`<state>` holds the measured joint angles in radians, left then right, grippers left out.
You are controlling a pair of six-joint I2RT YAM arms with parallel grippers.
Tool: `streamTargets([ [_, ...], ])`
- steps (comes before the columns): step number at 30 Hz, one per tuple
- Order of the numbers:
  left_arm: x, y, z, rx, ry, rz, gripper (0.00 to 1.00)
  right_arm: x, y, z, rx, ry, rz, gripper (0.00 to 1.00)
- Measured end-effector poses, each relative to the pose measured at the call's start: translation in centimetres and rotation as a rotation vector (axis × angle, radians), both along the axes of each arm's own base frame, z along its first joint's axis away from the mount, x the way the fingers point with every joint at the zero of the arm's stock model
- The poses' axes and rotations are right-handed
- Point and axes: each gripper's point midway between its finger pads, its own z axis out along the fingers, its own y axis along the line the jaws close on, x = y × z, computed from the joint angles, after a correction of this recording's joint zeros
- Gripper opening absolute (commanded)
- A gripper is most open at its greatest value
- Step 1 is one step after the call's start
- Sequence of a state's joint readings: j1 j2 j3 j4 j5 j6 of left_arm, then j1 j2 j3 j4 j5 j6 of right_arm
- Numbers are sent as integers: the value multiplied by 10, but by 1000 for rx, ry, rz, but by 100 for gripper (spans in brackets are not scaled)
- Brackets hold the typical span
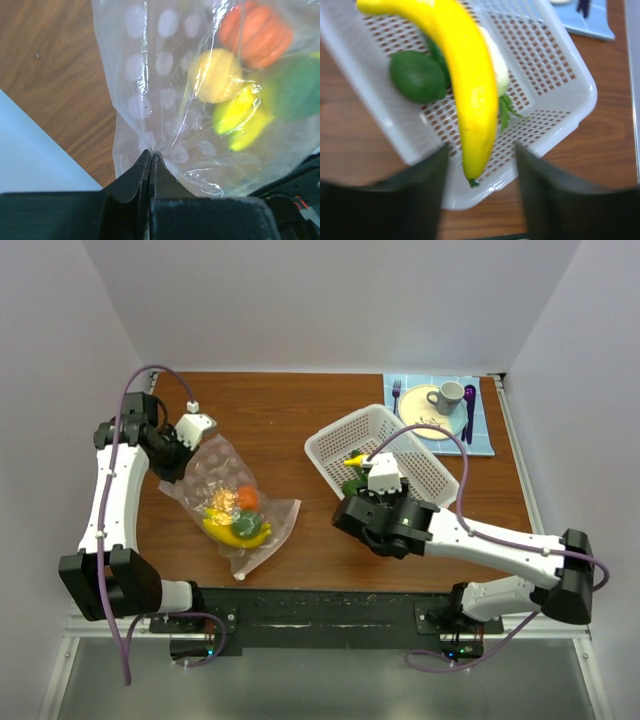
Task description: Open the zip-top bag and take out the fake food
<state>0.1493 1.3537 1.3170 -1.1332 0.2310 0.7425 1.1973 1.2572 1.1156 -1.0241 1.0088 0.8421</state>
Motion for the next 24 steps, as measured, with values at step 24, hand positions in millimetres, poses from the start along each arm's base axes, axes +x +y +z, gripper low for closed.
streamTargets([
  [24, -22, 27, -121, 134, 186, 92, 0, -46, 118, -62, 23, 28, 468, 95],
])
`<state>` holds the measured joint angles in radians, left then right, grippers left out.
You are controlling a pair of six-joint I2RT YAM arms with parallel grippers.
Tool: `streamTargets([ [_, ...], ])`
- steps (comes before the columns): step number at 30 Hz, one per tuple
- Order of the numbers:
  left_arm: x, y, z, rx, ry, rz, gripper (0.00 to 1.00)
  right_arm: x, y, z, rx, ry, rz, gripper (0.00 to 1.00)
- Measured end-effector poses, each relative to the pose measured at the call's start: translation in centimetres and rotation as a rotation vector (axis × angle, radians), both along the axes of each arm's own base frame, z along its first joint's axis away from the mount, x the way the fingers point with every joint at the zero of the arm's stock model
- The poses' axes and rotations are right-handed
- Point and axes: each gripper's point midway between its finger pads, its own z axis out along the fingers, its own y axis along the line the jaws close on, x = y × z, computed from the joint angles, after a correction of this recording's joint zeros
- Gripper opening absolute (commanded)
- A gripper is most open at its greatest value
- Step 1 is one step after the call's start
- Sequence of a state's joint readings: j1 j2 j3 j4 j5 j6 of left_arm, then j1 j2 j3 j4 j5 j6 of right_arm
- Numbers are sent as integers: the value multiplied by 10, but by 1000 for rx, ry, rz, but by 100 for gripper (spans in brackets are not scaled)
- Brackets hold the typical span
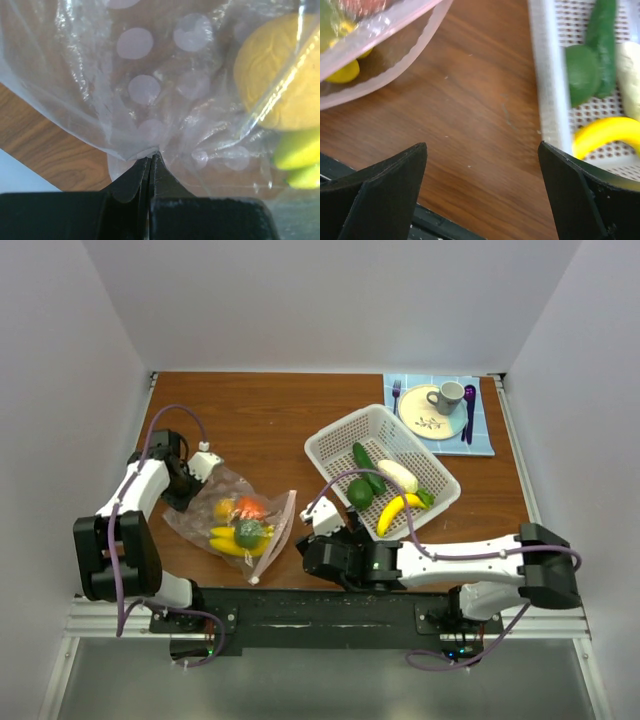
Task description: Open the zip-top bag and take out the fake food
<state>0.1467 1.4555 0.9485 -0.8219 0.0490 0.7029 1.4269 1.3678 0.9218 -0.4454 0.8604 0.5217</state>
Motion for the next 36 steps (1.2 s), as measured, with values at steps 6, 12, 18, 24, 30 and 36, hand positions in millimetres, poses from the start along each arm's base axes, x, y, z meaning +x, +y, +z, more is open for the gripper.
streamTargets([
  [6, 5, 0, -11, 49, -22, 0, 0, -5, 41, -39, -9, 37, 117, 93],
  [12, 6, -6, -15, 64, -27, -12, 0, -2, 83, -50, 90, 53, 196, 91],
  [18, 5, -7, -17, 74, -27, -17, 0, 23, 104, -67, 152, 93, 183, 91],
  [24, 5, -6, -17, 79, -28, -16, 0, 37, 120, -79, 214, 147, 192, 92],
  [30, 4, -4, -19, 87, -26, -14, 0, 32, 144, -66, 323, 186, 253, 90],
  [36, -1, -3, -25, 98, -15, -12, 0, 23, 160, -57, 400, 223, 302, 86],
])
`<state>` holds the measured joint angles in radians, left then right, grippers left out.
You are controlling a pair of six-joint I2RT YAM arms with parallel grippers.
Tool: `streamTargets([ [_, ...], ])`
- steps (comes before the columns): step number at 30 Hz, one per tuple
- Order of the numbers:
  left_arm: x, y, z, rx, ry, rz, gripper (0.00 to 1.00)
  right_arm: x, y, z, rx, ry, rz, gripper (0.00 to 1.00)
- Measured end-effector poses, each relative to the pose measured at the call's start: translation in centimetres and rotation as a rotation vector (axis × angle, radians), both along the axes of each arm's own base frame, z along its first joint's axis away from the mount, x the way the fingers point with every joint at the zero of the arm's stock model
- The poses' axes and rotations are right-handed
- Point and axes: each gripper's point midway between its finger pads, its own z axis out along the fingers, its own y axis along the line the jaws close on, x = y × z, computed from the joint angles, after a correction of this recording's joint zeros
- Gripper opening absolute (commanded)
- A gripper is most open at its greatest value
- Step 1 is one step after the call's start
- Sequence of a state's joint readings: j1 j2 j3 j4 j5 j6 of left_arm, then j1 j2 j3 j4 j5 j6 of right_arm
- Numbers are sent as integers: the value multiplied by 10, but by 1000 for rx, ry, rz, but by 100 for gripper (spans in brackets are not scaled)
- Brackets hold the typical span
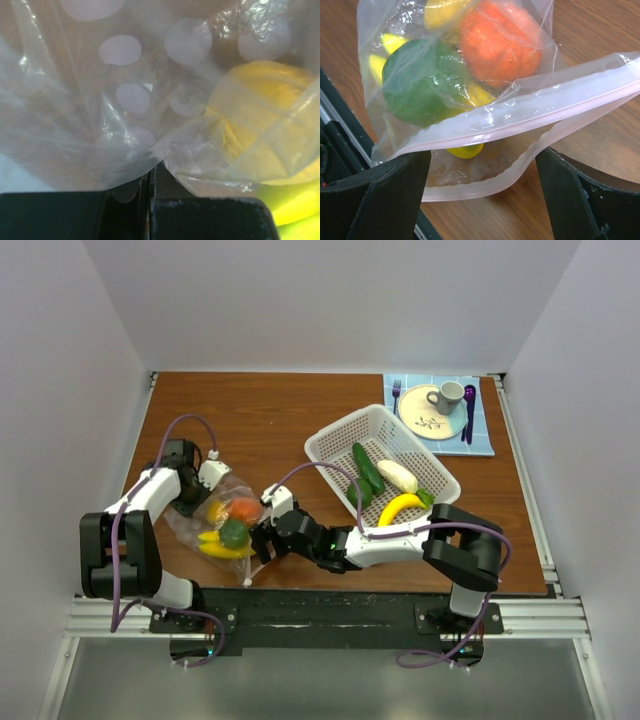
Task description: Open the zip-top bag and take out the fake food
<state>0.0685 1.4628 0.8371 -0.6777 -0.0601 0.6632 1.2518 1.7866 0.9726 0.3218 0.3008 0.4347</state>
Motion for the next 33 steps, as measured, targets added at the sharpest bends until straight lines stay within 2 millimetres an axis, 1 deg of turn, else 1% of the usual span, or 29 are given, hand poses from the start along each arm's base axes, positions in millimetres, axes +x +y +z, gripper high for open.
streamTargets([
  [1, 0, 0, 0, 1, 1, 0, 0, -1, 1, 1, 10, 9, 1, 85],
  [4, 0, 0, 0, 1, -2, 0, 0, -1, 2, 2, 20, 15, -4, 77],
  [5, 0, 0, 0, 1, -2, 1, 0, -1, 3, 3, 22, 19, -10, 69],
  [7, 0, 0, 0, 1, -3, 1, 0, 2, 4, 5, 25, 23, -30, 59],
  [8, 0, 0, 0, 1, -2, 1, 0, 5, 5, 7, 24, 22, -48, 59],
  [10, 0, 0, -1, 1, -2, 0, 0, 10, 4, 11, 20, 21, -85, 63],
  [13, -3, 0, -4, 1, 5, -1, 0, 18, -5, 13, -16, 11, -164, 70],
  [15, -4, 0, -5, 0, 11, -1, 0, 21, -19, 9, -64, -2, -223, 75],
  [16, -4, 0, -4, 0, 10, -2, 0, 21, -29, 7, -102, -8, -253, 80],
  [19, -4, -1, -4, 0, 10, -5, 0, 19, -47, 9, -190, -38, -324, 80],
  [21, -4, -1, -4, 0, 10, -5, 0, 15, -51, 18, -230, -69, -353, 80],
  [24, -4, -1, -4, 1, 10, -6, 0, 0, -46, 32, -246, -102, -350, 78],
  [26, -4, -1, -4, 1, 9, -6, 0, -16, -39, 40, -236, -110, -323, 75],
  [29, -6, -1, -4, 1, 8, -6, 0, -32, -31, 45, -213, -98, -284, 71],
  [31, -6, -1, -4, 1, 8, -6, 0, -35, -28, 45, -201, -87, -273, 69],
  [33, -6, -1, -3, 1, 3, -6, 0, -33, -26, 44, -195, -82, -275, 68],
])
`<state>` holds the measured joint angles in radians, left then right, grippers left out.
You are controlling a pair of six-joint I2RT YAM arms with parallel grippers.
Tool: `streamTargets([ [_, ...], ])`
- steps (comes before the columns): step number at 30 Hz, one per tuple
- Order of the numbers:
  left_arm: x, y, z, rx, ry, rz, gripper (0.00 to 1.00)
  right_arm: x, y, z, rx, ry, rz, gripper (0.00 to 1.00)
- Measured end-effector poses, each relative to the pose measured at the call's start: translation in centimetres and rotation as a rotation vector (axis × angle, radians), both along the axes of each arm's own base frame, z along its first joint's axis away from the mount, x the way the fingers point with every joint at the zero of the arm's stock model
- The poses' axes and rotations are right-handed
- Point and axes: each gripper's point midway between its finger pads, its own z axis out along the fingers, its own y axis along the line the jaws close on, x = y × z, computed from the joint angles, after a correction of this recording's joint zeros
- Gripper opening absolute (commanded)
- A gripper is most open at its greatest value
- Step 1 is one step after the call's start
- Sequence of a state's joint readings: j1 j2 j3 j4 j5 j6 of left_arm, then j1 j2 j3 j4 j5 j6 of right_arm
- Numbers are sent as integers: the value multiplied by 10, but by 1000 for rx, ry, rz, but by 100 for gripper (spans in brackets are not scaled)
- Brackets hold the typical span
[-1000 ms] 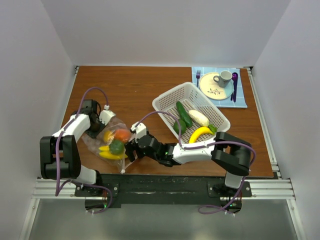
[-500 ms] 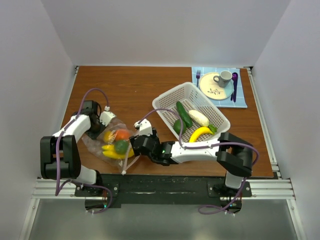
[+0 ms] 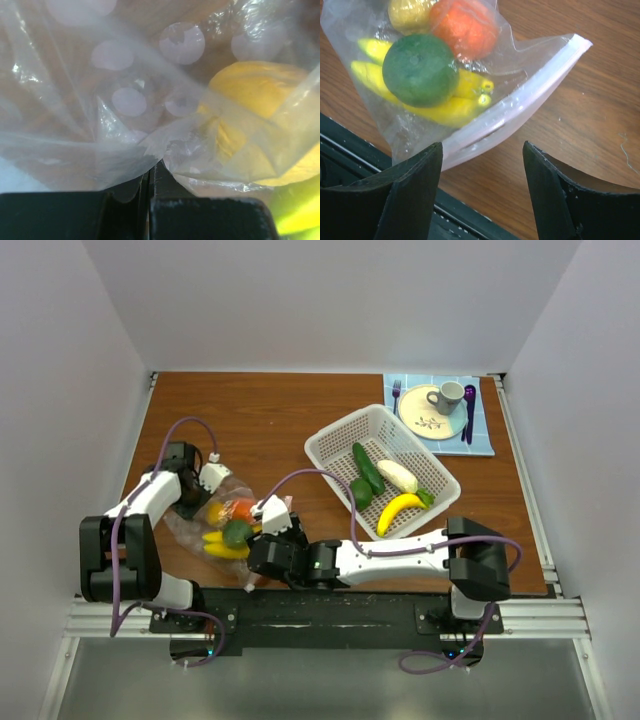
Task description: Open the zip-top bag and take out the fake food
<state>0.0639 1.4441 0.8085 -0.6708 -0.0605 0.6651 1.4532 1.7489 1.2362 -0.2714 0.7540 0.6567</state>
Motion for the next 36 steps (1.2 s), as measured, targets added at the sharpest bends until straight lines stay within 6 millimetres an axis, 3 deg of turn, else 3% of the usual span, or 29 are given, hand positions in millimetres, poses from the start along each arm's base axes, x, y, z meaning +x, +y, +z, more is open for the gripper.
streamTargets([
  [6, 1, 0, 5, 3, -18, -1, 0, 8, 7, -13, 7, 8, -8, 58],
  [13, -2, 2, 5, 16, -20, -5, 0, 4, -11, -29, 18, 29, 8, 62],
  [18, -2, 3, 5, 18, -19, -4, 0, -2, -24, -22, 66, 41, 32, 63],
  [22, -2, 3, 5, 17, -19, -4, 0, -3, -17, -21, 84, 42, 51, 63],
  [31, -3, 3, 5, 19, -17, -4, 0, 4, 6, -51, 6, 49, 80, 64],
  [36, -4, 3, 5, 22, -15, -3, 0, 8, 15, -48, -3, 42, 105, 63],
])
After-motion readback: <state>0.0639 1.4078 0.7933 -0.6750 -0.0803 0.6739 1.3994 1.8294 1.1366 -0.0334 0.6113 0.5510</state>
